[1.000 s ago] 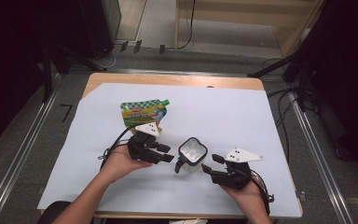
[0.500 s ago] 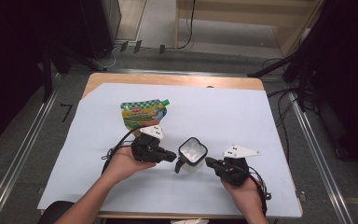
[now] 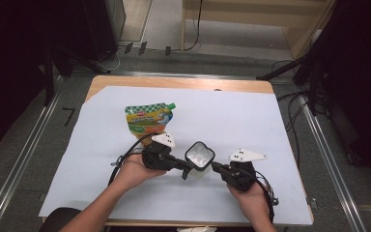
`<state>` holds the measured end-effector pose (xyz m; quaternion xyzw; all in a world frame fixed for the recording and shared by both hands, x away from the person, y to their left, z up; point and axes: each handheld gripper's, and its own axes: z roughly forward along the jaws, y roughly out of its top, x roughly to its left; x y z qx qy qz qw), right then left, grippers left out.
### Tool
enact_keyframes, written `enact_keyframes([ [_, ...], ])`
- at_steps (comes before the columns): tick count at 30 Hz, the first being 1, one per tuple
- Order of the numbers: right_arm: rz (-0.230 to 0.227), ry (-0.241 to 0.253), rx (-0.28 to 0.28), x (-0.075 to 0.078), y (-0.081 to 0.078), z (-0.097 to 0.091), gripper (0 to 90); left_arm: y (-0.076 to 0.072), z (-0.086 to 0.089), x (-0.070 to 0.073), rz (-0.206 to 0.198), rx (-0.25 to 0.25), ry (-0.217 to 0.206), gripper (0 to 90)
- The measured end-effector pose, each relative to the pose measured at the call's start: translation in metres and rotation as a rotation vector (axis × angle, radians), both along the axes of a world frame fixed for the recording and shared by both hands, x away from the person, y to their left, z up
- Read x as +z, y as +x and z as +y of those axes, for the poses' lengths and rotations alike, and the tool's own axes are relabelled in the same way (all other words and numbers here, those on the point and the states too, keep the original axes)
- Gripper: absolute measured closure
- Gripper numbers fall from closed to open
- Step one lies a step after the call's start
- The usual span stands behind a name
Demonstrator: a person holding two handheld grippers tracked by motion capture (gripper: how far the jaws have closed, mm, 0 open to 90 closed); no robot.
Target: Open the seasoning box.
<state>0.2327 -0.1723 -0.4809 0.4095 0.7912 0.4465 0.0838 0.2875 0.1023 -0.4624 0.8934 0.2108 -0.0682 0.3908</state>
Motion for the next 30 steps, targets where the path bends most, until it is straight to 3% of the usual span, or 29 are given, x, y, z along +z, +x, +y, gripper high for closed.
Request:
enact_keyframes([
  [15, -0.005, 0.005, -0.048, -0.002, 0.016, 0.005, 90.0, -0.003, -0.006, 0.0, 0.01, -0.003, -0.016, 90.0],
  [21, 0.01, 0.019, -0.052, -0.002, 0.024, 0.007, 90.0, -0.005, -0.009, 0.0, 0.016, -0.004, -0.031, 90.0],
  [30, -0.001, -0.001, -0.042, -0.003, 0.04, 0.019, 90.0, -0.007, -0.015, -0.001, 0.027, -0.025, -0.043, 90.0],
])
